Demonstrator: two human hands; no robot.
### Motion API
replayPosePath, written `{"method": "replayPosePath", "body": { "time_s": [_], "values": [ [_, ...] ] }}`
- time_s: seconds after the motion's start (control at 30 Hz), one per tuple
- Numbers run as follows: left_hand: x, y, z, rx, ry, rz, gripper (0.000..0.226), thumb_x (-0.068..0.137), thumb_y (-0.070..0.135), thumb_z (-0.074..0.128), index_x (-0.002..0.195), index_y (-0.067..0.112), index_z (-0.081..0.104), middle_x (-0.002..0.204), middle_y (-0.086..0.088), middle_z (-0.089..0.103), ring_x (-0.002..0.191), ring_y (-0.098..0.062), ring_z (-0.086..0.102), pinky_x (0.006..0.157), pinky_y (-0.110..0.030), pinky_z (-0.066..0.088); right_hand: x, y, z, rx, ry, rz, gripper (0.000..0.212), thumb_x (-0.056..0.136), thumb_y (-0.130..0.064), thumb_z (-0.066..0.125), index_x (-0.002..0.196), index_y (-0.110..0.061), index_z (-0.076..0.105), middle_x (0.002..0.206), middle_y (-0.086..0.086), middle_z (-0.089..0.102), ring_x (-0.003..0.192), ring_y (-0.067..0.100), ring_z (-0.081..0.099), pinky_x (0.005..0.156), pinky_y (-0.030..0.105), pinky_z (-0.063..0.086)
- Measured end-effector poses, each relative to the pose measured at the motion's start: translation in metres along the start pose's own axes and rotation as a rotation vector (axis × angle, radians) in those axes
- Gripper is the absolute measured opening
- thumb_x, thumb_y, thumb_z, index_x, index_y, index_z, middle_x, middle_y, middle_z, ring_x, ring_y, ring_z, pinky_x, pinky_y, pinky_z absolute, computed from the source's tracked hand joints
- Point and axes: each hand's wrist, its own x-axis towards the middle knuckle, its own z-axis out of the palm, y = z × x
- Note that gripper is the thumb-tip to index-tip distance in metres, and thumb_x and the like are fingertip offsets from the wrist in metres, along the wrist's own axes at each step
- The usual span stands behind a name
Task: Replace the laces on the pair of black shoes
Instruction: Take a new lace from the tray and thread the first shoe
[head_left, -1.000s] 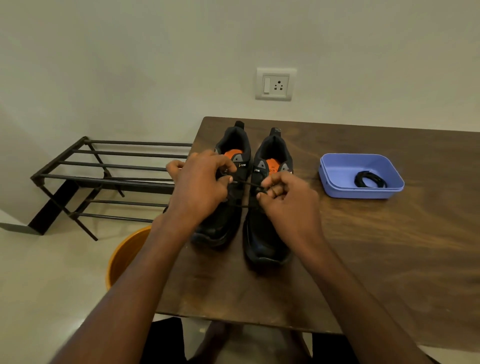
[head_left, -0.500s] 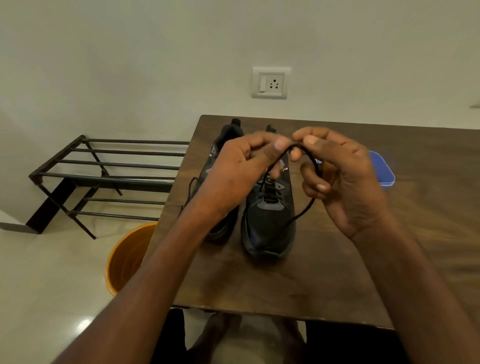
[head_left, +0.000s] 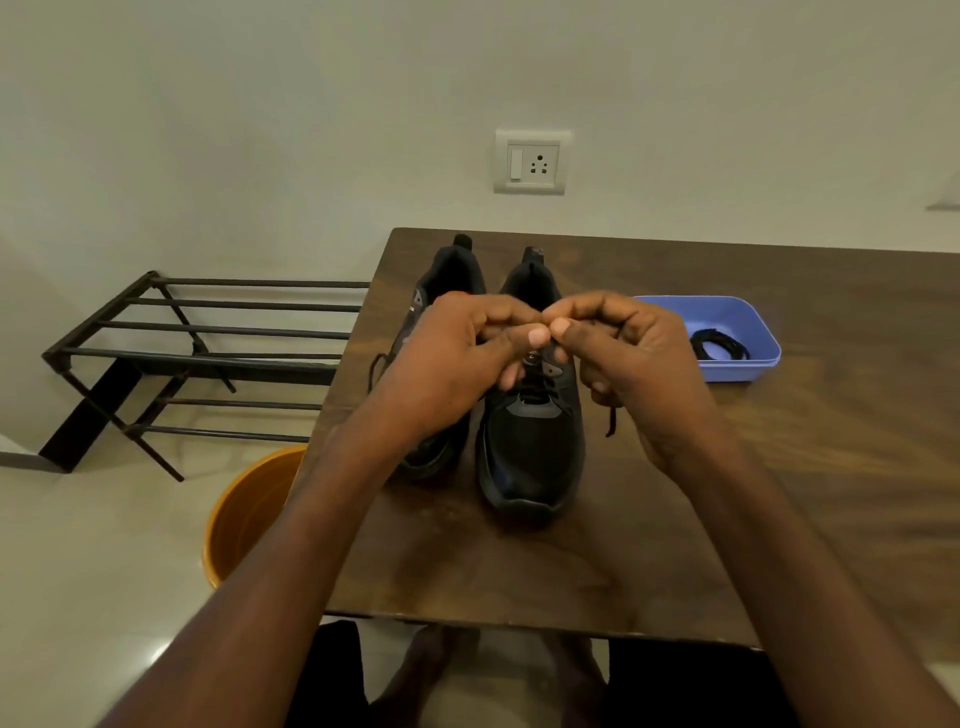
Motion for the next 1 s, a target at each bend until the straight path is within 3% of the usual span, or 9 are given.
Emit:
{"method": "replayPosePath", "body": {
  "time_s": [0.13, 0.23, 0.4, 0.47, 0.57, 0.63, 0.73, 0.87, 1.0],
  "values": [
    [0.0, -0.015, -0.006, 0.151, 0.094, -0.121, 0.016, 0.101, 0.026, 0.063, 0.092, 0.02, 0.075, 0.068, 0.008, 0.066, 0.06, 0.001, 0.06, 0.06, -0.008, 0.046, 0.006, 0.013, -0.017, 0.014, 0.228, 0.085, 0.009, 0.095, -0.02, 0.072, 0.101, -0.016, 0.077, 0.071, -0.002, 0.067, 0.052, 0.006, 0.043, 0.046, 0.02, 0.032],
    [0.002, -0.018, -0.005, 0.274, 0.08, -0.159, 0.012, 0.099, 0.03, 0.065, 0.1, 0.025, 0.076, 0.092, 0.009, 0.073, 0.084, 0.0, 0.066, 0.076, -0.012, 0.05, 0.01, 0.021, -0.023, -0.039, 0.338, 0.143, 0.009, 0.097, -0.024, 0.07, 0.101, -0.022, 0.078, 0.077, -0.005, 0.072, 0.057, 0.003, 0.046, 0.051, 0.018, 0.038],
    [0.006, -0.014, 0.012, 0.14, 0.123, -0.048, 0.027, 0.1, 0.034, 0.064, 0.124, 0.022, 0.068, 0.105, 0.012, 0.072, 0.098, 0.005, 0.066, 0.083, -0.004, 0.048, 0.008, 0.023, -0.01, -0.129, 0.035, 0.068, 0.016, 0.101, -0.017, 0.064, 0.105, -0.022, 0.078, 0.086, 0.0, 0.076, 0.069, 0.007, 0.057, 0.056, 0.018, 0.045],
    [0.008, -0.014, 0.016, 0.051, 0.1, -0.045, 0.02, 0.099, 0.023, 0.067, 0.118, 0.016, 0.072, 0.096, 0.006, 0.076, 0.091, 0.0, 0.07, 0.081, -0.011, 0.053, 0.008, 0.022, -0.003, -0.103, -0.002, 0.014, 0.016, 0.1, -0.011, 0.064, 0.11, -0.016, 0.076, 0.085, 0.002, 0.075, 0.067, 0.007, 0.061, 0.055, 0.017, 0.047],
    [0.007, -0.017, 0.017, -0.054, 0.083, -0.14, 0.008, 0.099, 0.012, 0.067, 0.102, 0.01, 0.075, 0.081, -0.003, 0.077, 0.07, -0.004, 0.072, 0.063, -0.016, 0.055, 0.009, 0.025, 0.003, -0.044, 0.139, -0.004, 0.013, 0.096, -0.005, 0.068, 0.107, -0.009, 0.074, 0.087, 0.002, 0.076, 0.066, 0.001, 0.066, 0.055, 0.012, 0.047],
    [0.007, -0.019, 0.018, -0.107, 0.085, -0.208, 0.007, 0.099, 0.01, 0.067, 0.101, 0.007, 0.072, 0.082, -0.008, 0.076, 0.068, -0.007, 0.072, 0.055, -0.018, 0.053, 0.011, 0.03, 0.004, -0.096, 0.227, 0.0, 0.01, 0.093, -0.007, 0.072, 0.101, -0.012, 0.075, 0.088, 0.0, 0.077, 0.07, -0.001, 0.069, 0.057, 0.011, 0.048],
    [0.01, -0.022, 0.02, -0.201, 0.125, -0.235, 0.009, 0.098, 0.01, 0.067, 0.107, 0.009, 0.07, 0.087, -0.012, 0.075, 0.076, -0.022, 0.075, 0.062, -0.03, 0.062, 0.014, 0.035, 0.007, -0.127, 0.217, 0.014, 0.011, 0.093, -0.008, 0.073, 0.099, -0.016, 0.077, 0.089, -0.005, 0.077, 0.076, -0.001, 0.07, 0.06, 0.011, 0.05],
    [0.013, -0.028, 0.026, -0.112, 0.18, -0.166, 0.009, 0.098, 0.019, 0.069, 0.103, 0.015, 0.075, 0.074, -0.005, 0.073, 0.059, -0.012, 0.067, 0.057, -0.021, 0.056, 0.016, 0.038, 0.014, -0.135, 0.189, -0.03, 0.016, 0.098, -0.005, 0.066, 0.104, -0.016, 0.076, 0.094, -0.006, 0.077, 0.085, 0.0, 0.071, 0.066, 0.012, 0.052],
    [0.013, -0.039, 0.034, 0.045, 0.305, -0.119, 0.008, 0.097, 0.019, 0.071, 0.094, 0.017, 0.078, 0.064, -0.001, 0.067, 0.055, -0.009, 0.059, 0.059, -0.021, 0.054, 0.025, 0.058, 0.012, -0.353, 0.372, 0.031, 0.017, 0.098, -0.016, 0.067, 0.109, -0.026, 0.074, 0.097, -0.009, 0.074, 0.087, 0.003, 0.07, 0.078, 0.029, 0.062]
  ]
}}
